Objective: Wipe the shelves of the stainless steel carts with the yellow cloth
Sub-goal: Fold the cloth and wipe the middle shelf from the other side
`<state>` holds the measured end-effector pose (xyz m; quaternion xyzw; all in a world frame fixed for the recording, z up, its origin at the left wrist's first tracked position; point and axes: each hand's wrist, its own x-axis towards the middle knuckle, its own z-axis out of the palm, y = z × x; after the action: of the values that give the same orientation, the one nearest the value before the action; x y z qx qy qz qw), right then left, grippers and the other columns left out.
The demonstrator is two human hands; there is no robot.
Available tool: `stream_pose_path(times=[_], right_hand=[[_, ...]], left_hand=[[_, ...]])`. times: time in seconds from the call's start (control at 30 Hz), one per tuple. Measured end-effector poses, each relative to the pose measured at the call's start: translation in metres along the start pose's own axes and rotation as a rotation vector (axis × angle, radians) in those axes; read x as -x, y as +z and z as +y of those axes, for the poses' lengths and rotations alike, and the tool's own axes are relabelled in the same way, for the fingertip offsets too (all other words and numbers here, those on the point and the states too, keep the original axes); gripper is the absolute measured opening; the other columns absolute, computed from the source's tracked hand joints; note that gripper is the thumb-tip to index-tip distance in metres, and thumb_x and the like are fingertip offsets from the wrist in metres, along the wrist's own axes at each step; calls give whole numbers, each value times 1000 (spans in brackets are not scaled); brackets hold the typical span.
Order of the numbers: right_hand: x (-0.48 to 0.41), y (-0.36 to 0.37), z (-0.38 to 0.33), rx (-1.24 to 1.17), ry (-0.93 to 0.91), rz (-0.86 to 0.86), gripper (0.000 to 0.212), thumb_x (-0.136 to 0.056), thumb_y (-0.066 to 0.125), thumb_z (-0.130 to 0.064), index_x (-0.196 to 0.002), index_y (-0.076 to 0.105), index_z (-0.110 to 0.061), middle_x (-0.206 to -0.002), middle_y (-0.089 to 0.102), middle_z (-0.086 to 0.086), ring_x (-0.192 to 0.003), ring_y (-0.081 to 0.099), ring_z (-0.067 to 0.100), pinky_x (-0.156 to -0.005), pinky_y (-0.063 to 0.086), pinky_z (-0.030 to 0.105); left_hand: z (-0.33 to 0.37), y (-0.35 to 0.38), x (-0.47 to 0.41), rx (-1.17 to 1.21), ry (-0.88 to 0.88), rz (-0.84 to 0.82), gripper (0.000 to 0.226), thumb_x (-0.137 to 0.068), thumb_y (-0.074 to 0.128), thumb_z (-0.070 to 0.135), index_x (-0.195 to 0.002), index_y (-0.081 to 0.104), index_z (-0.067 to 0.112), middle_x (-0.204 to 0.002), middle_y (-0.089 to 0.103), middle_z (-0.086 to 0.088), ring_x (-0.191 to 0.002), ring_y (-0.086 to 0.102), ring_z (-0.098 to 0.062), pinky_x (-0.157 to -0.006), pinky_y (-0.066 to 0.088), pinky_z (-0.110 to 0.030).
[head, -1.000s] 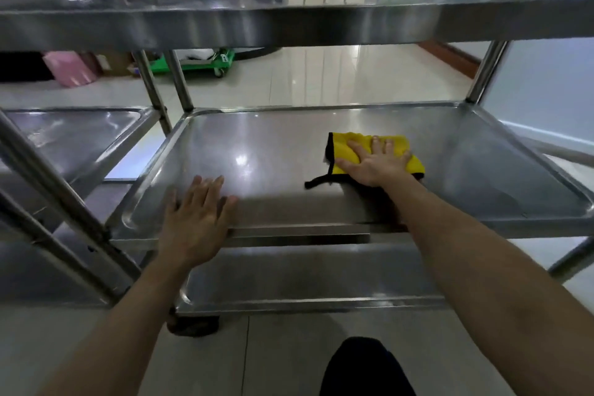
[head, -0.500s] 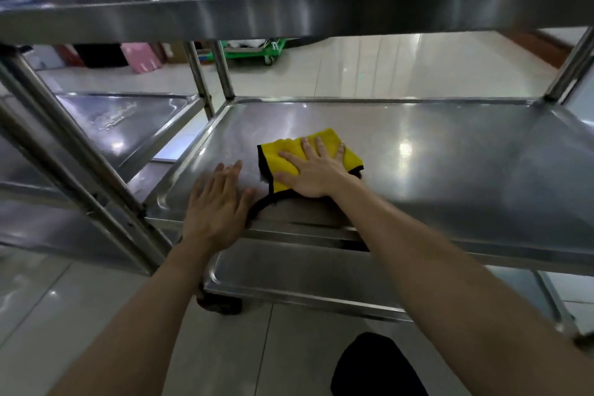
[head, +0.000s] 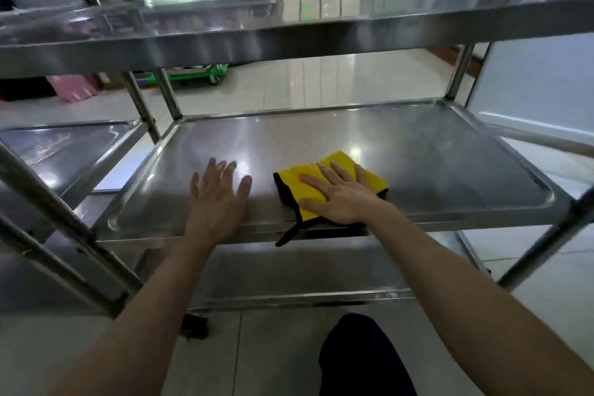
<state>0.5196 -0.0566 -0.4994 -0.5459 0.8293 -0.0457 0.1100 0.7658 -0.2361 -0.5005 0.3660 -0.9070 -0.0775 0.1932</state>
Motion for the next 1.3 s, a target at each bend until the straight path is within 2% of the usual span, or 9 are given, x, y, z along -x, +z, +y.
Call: stream_pose_path(times=[0.1, 0.27, 0.4, 0.5, 0.6, 0.83, 0.97, 1.13, 1.3], right_hand=[[1, 1, -4, 4, 3, 28, 82, -86, 17, -97, -160, 2, -67, -179, -9, -14, -166, -13, 17, -127, -13, 65], [-2, -9, 38, 5, -28, 23, 82, -87, 19, -96, -161, 6, -66, -179, -4, -15, -166, -9, 15, -129, -10, 63], [-11, -39, 122, 6, 197, 35, 79, -93, 25, -92, -164, 8, -62, -180, -4, -11, -166, -8, 16, -129, -7, 64], [-25, -53, 166, -11, 441, 53, 81, -93, 23, -91, -165, 6, -59, -181, -3, -8, -167, -6, 22, -127, -6, 70], [-49, -52, 156, -17, 558, 58, 85, -90, 20, -94, -166, 5, -58, -181, -5, 0, -166, -9, 32, -121, -10, 77], [-76, -19, 22, 44, 106, 42, 79, -93, 19, -91, -165, 9, -59, -181, -6, -3, -166, -11, 32, -120, -12, 77], [-66, -31, 46, 21, -8, 7, 72, -98, 23, -86, -165, 12, -60, -180, -3, -12, -166, -8, 20, -127, -9, 68], [-30, -58, 157, 15, 308, 26, 75, -100, 23, -85, -167, 8, -56, -180, -2, -9, -166, -7, 18, -129, -5, 65], [39, -58, 247, -48, 579, 65, 79, -96, 20, -89, -166, 4, -57, -180, -6, -8, -166, -9, 20, -127, -10, 67]], left_hand=[[66, 21, -13, 147, -12, -48, 94, -101, -1, 78, -167, 31, 19, -177, 25, -10, -166, 14, -34, -134, 1, -55], [69, 35, -12, -186, 29, -155, 75, -107, 5, 52, -169, 24, 13, -179, 11, -14, -166, 2, -37, -132, 7, -61], [68, 34, -11, -268, 104, -197, 66, -111, 15, 47, -168, 23, 14, -179, 8, -14, -166, -2, -36, -133, 9, -62], [73, 34, -9, -146, 87, -113, 71, -110, 12, 56, -164, 34, 16, -173, 32, -13, -163, 22, -33, -132, 18, -60], [79, 36, -7, -15, 112, 34, 68, -111, 19, 63, -150, 55, 20, -149, 61, -9, -140, 53, -31, -123, 36, -57], [75, 30, -22, -191, 197, -31, 58, -107, 18, 46, -112, 68, 16, -116, 70, -10, -104, 59, -31, -89, 47, -47], [68, 27, -25, -251, 297, -61, 24, -99, 45, 20, -106, 63, 7, -110, 70, -21, -97, 61, -42, -82, 54, -54], [74, 34, -33, -94, 138, 4, 60, -107, 19, 48, -116, 68, 15, -120, 71, -11, -106, 60, -30, -93, 51, -50], [82, 37, -39, -84, 125, -5, 70, -105, 12, 55, -118, 68, 15, -120, 69, -11, -107, 58, -30, -93, 51, -50]])
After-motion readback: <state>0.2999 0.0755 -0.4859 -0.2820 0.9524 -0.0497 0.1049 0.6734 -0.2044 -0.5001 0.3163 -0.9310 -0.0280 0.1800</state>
